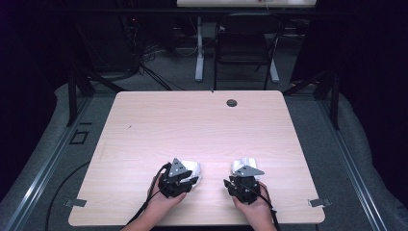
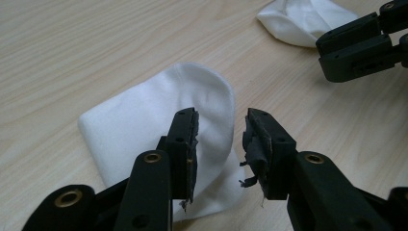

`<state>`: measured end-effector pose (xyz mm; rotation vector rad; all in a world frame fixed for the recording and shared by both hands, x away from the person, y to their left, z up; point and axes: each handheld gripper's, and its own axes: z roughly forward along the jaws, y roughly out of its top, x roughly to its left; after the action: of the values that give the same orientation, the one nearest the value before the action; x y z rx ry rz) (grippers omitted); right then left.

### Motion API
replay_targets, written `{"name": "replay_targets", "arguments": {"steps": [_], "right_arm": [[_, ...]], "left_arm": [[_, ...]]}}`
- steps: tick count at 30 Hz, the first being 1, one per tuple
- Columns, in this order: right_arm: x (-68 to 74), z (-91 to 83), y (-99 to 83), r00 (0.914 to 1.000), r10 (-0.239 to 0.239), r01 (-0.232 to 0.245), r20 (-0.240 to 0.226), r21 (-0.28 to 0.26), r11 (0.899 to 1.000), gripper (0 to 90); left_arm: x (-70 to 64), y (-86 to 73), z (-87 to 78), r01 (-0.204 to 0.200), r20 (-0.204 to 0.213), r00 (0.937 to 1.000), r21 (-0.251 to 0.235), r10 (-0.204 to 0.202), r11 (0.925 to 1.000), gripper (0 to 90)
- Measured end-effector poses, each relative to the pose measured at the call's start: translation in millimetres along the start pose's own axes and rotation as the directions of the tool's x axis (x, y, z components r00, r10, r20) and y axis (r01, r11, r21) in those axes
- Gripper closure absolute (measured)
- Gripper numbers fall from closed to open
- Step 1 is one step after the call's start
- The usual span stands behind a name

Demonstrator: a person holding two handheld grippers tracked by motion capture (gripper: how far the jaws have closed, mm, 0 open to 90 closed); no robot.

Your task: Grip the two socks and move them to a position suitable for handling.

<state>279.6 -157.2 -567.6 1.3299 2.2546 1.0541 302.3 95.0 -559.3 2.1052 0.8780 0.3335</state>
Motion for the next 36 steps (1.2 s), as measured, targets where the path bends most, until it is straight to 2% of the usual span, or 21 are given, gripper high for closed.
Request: {"name": "replay_targets", "arguments": {"steps": [6, 11, 16, 25, 28, 30, 36], "right_arm": [[-0.1, 0.3, 0.0, 1.0000, 0.002, -0.002, -0.001, -0.001, 1.000, 71.3], [0.3, 0.7, 0.4, 1.0000, 0.001, -0.001, 0.000, 0.000, 1.000, 71.3], [1.3, 1.7, 0.7, 1.0000, -0.002, 0.002, 0.000, -0.002, 1.000, 71.3], [1.6, 1.7, 1.4, 0.9999, -0.015, 0.015, -0.002, 0.008, 1.000, 71.5], [3.4, 3.0, 1.3, 0.9999, -0.013, 0.013, -0.004, 0.000, 1.000, 72.0], [4.4, 3.8, 1.5, 0.9998, -0.018, 0.018, -0.002, 0.005, 1.000, 72.2], [6.5, 4.6, 5.7, 0.9997, -0.024, 0.024, -0.009, -0.002, 1.000, 73.4]], "left_arm": [[-0.8, 1.2, 6.4, 0.007, 0.001, 1.0000, 0.015, -0.007, 0.9999, 67.1], [-0.1, 0.8, 8.4, 0.000, 0.006, 1.0000, 0.034, 0.000, 0.9994, 74.7], [0.3, 0.9, 8.4, 0.015, 0.017, 0.9997, 0.034, -0.016, 0.9993, 79.5], [0.4, 0.8, 8.0, 0.013, 0.030, 0.9995, 0.041, -0.014, 0.9991, 87.9], [1.0, 1.1, 6.8, 0.009, 0.037, 0.9993, 0.038, -0.010, 0.9992, 89.1], [0.7, 1.5, 5.6, 0.028, 0.050, 0.9983, 0.030, -0.029, 0.9992, 89.4], [3.4, 3.5, -1.0, 0.047, 0.064, 0.9968, 0.010, -0.048, 0.9988, 89.5]]}}
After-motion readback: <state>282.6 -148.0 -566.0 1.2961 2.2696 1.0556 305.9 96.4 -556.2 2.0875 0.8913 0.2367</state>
